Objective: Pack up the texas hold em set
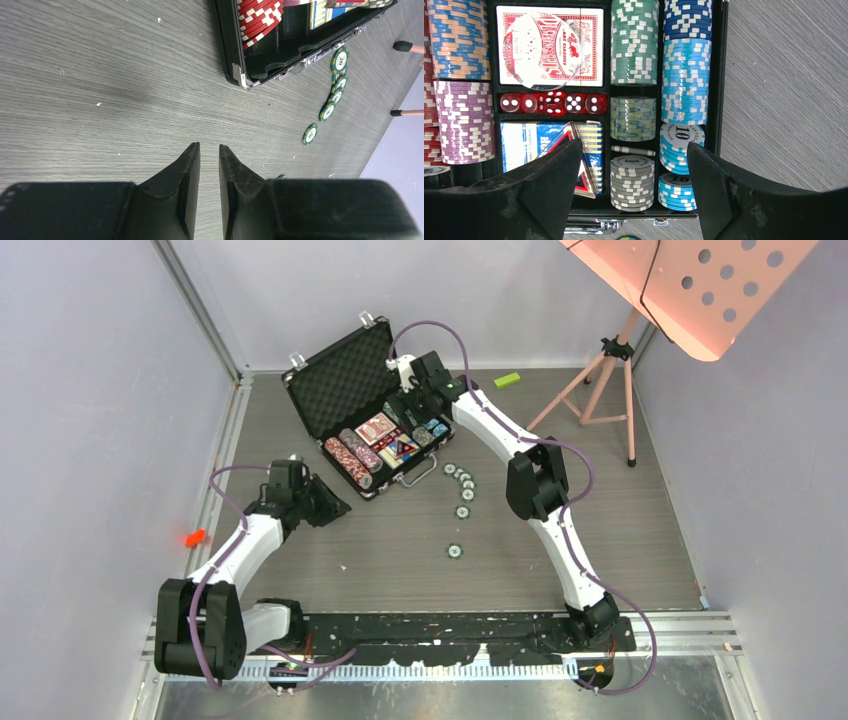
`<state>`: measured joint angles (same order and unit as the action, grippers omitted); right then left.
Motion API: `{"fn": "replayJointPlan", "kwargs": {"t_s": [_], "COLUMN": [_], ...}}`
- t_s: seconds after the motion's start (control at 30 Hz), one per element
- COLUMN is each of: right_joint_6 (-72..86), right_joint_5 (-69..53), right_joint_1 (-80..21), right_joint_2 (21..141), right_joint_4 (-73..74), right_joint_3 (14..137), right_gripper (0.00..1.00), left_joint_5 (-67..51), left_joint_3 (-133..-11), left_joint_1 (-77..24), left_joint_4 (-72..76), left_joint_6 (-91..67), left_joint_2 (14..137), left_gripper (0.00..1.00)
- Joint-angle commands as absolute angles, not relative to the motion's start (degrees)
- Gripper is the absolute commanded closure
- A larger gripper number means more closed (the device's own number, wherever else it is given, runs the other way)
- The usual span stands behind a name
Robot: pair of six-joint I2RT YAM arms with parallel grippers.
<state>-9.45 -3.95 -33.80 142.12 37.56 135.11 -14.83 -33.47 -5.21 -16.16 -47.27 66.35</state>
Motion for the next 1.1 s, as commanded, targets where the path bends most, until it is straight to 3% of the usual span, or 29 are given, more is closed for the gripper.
{"fn": "replayJointPlan", "kwargs": {"t_s": [0.0, 0.1, 0.4, 0.63, 0.73, 0.83, 0.87, 1.07], "right_joint_6": [-7.96, -6.63, 1.87, 7.25, 9.26, 10.61, 11.22, 14.91], "right_joint_5": [-2.64, -2.46, -3.32, -6.05, -7.46, -8.02, -8.11, -9.43], "right_joint_1": [-34.09, -34.05, -32.38, -29.36, -27.70, -26.23, -25.99, -23.36], "right_joint_2": [140.48, 138.90, 125.17, 118.14, 118.49, 118.55, 118.60, 119.75], "right_joint_4": [35.56, 35.36, 27.59, 21.85, 22.82, 22.55, 22.51, 22.43], "right_joint_3": [137.54, 136.55, 118.43, 106.00, 105.70, 105.10, 105.16, 106.66], "right_gripper": [0.17, 0.23, 0.25, 0.20, 0.16, 0.14, 0.12, 0.09], "left_joint_5": [-15.57, -15.72, -18.47, -24.47, -24.80, -24.01, -23.73, -21.83], "left_joint_3": [-34.49, -34.72, -35.50, -35.09, -35.67, -35.66, -35.68, -35.47], "left_joint_1": [-4.93, -4.92, -4.94, -4.92, -4.92, -4.92, -4.92, -4.92], "left_joint_4": [-16.35, -16.40, -13.66, -7.99, -7.29, -5.91, -5.43, -1.17], "left_joint_6": [-45.92, -45.88, -45.81, -44.71, -43.46, -43.24, -43.29, -45.24], "left_joint_2": [64.63, 64.67, 66.09, 66.80, 66.42, 65.21, 64.95, 66.10], "left_gripper": [0.77, 0.77, 0.71, 0.50, 0.31, 0.05, 0.01, 0.00]}}
